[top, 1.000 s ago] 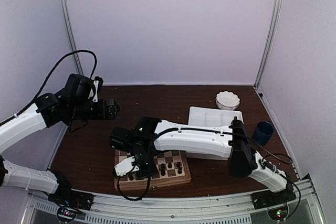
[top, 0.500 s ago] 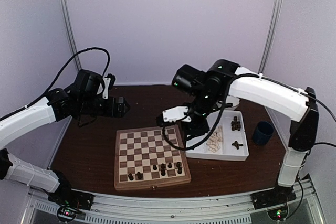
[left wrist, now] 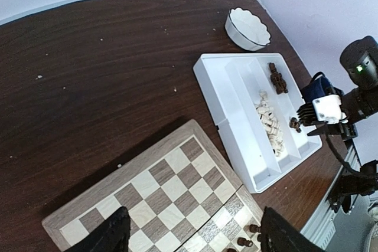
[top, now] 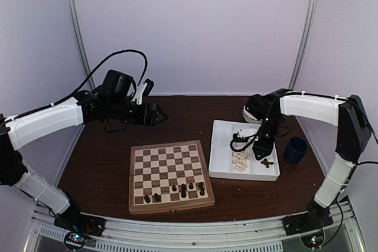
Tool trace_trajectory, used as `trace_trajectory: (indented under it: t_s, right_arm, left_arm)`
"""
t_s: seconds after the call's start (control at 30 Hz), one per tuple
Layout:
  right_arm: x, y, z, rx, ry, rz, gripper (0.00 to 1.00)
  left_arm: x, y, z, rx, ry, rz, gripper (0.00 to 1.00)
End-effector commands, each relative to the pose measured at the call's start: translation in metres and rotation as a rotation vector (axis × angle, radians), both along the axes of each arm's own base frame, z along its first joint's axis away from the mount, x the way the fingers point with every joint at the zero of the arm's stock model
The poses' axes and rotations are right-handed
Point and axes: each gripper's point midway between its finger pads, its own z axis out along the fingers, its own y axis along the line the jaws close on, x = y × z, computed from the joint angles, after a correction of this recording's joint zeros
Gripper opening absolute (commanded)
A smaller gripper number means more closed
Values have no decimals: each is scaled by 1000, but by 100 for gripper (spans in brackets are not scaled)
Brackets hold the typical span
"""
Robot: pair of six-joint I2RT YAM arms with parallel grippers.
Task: Set up the chess pieces on the board
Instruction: Pick up the pawn from the storage box.
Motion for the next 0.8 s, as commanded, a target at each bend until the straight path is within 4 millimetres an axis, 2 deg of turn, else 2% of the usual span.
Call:
trace_trajectory:
  t_s: [0.0,0.33,0.77]
  right_arm:
    - [12,-19,-7,-59,-72,-44,26]
    - [14,-57,-23,-142,-51,-37,25]
    - [14,-72,-49,-230,-42,50,27]
  left_arm:
    - [7,-15,29,-88,-36,-43,75]
    - [6,-17,26,-96,-18,-44,75]
    - [2,-17,29,-112,-14,-48,73]
